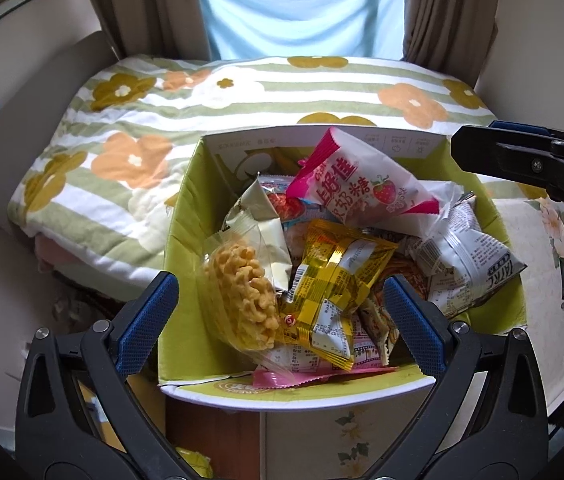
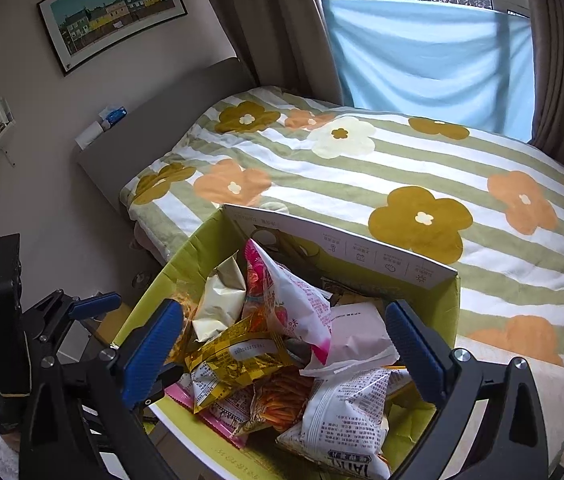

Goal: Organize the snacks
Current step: 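Carry both packs over the yellow box and open both tools to drop them, then move both tools toward the green bar and Snickers bar on the bed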

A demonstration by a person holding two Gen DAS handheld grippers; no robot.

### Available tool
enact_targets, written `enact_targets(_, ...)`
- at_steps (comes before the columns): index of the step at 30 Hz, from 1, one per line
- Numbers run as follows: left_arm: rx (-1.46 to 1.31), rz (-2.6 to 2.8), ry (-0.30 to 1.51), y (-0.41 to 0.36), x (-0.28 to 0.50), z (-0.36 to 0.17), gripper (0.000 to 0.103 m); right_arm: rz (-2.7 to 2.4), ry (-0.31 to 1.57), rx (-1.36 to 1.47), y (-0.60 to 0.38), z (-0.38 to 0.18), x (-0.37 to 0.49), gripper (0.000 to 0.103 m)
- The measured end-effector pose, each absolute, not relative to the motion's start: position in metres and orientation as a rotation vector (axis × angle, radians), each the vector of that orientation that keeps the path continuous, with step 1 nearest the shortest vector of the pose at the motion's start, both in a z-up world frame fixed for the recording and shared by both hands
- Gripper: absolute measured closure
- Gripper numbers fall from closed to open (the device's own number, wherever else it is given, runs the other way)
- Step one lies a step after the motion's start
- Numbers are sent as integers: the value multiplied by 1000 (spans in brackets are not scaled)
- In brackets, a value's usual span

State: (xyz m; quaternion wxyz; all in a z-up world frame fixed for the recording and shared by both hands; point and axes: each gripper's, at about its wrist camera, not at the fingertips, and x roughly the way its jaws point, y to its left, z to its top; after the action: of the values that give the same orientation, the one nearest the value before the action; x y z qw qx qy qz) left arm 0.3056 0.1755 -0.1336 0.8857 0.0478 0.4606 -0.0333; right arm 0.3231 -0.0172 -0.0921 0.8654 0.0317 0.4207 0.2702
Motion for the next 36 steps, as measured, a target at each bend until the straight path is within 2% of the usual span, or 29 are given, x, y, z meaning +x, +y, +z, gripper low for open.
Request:
enact_targets(9,145,-170,919,147,303,-111,1,458,863,68,-51,-76,296,2)
enact_targets(16,174,-361,881,94,308,-100,1,277,847,128,-104,-69,266,2)
enact_targets(25,263,-569,838,-5,299,-95,1,7,850,240,-202,-78,207,2)
enact_targets(36,287,-740,958,-151,290,-115,2,-266,959,302,-309,-124,139,2)
